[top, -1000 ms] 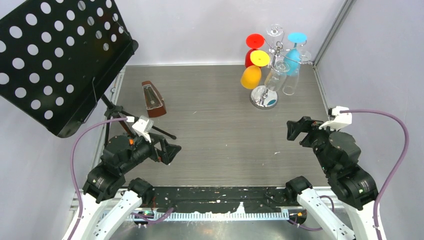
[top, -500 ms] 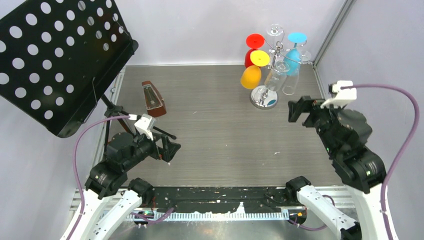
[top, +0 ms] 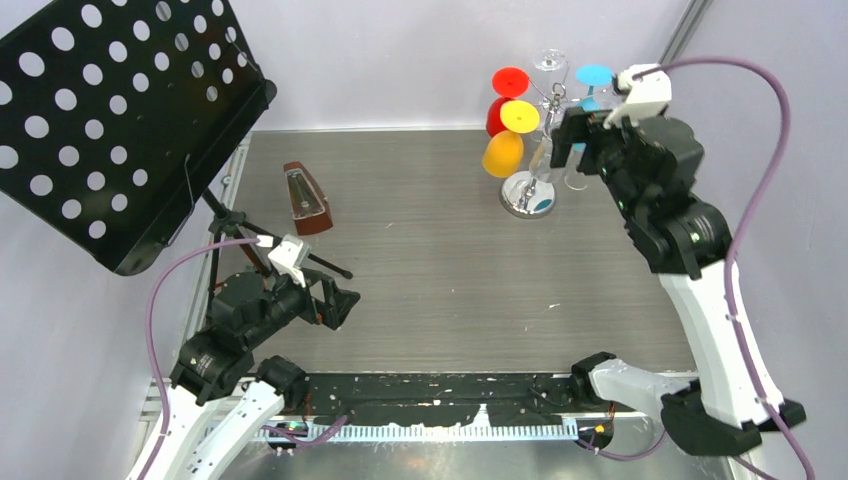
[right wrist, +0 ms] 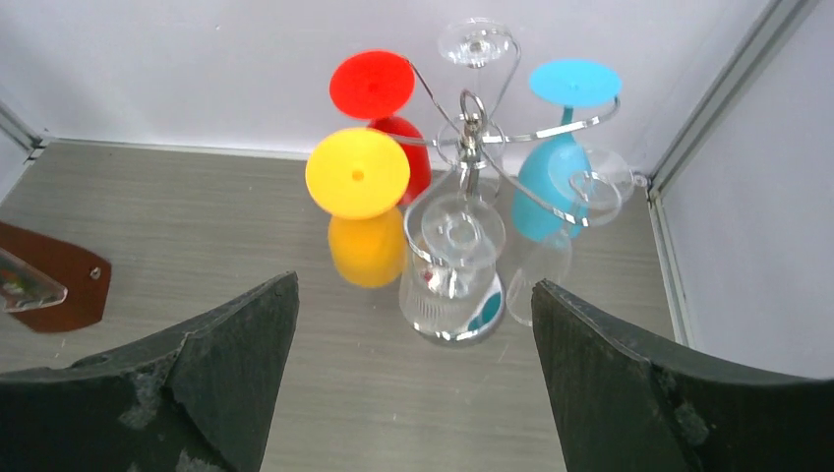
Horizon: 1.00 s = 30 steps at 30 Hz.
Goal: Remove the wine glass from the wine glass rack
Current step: Adjust the wine rack at the center of the board.
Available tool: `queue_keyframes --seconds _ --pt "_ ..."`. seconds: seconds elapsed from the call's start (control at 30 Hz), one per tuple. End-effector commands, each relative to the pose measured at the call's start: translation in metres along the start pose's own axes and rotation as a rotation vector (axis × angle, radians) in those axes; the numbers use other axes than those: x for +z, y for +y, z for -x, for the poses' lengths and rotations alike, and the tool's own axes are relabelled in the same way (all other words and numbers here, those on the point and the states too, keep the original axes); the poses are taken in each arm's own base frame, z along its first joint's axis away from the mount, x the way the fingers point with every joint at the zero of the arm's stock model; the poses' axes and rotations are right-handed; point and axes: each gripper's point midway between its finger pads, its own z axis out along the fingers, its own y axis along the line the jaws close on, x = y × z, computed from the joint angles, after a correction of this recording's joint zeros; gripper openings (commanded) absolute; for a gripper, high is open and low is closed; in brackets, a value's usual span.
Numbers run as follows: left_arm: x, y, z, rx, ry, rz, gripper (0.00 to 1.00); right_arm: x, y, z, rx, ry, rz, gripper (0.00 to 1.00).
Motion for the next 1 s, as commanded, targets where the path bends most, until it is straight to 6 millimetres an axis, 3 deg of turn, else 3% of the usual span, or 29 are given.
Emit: queue_keyframes --seconds 0.0,0.17,0.4,0.6,0.97 --pt "0.0 -0.001 0.008 0.033 -0.042 -0.009 0.99 0.03 0.007 0.031 -0.067 -0.074 0.004 0.94" --pt "-0.003 -0.002 0.008 0.032 -0.055 -0.017 0.99 0.054 0.017 0.044 -0.106 -0.135 0.043 0.9" --pt "-0.005 -0.004 0.008 0.031 -0.07 -0.026 0.99 0.094 0.0 0.056 -0.086 -0.172 0.024 0.77" --pt "-0.007 -0.004 0.008 0.032 -0.077 -0.027 0.99 0.118 -0.009 0.061 -0.073 -0.199 0.022 0.72" --pt "-0.008 -0.004 0.008 0.032 -0.082 -0.026 0.99 0.156 -0.014 0.05 -0.07 -0.159 0.095 0.56"
